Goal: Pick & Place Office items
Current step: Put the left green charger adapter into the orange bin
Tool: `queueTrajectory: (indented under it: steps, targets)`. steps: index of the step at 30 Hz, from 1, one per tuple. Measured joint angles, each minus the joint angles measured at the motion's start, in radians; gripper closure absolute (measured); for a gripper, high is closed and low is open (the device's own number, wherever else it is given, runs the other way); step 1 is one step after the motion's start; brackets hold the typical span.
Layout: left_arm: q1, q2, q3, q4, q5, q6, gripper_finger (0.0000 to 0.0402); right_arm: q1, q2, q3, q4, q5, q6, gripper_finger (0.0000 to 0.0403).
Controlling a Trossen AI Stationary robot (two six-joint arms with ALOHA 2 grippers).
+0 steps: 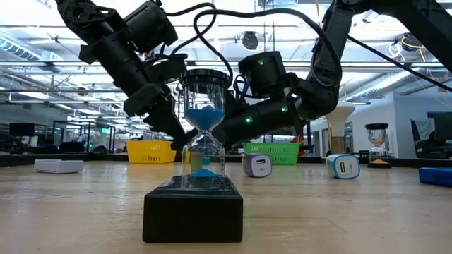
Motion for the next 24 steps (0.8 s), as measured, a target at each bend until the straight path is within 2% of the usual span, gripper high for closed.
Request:
queueTrajectory:
  steps: [5,8,14,16,19,24]
  targets:
    - [-0.003,-0.07,0.001,-0.02,0.0,-0.018,0.0378,0.0,-0.063,-0.003,-0.117,0.018,-0.001,0.0207]
    - [-0.004,-0.15,0.002,-0.071,-0.003,-0.047,0.036,0.004,-0.12,-0.011,-0.195,0.062,-0.014,0.0198]
    - [-0.041,-0.318,0.003,-0.209,-0.042,-0.12,0.0334,0.016,-0.262,-0.063,-0.277,0.061,-0.084,0.0202]
    - [-0.062,-0.367,0.003,-0.268,-0.042,-0.164,0.0333,0.017,-0.339,-0.096,-0.336,0.069,-0.102,0.0218]
    - [-0.085,-0.413,0.003,-0.309,-0.041,-0.279,0.0339,0.017,-0.468,-0.164,-0.412,0.145,-0.111,0.0258]
    - [-0.1,-0.406,0.003,-0.339,-0.042,-0.411,0.0351,-0.001,-0.697,-0.315,-0.441,0.246,-0.093,0.0344]
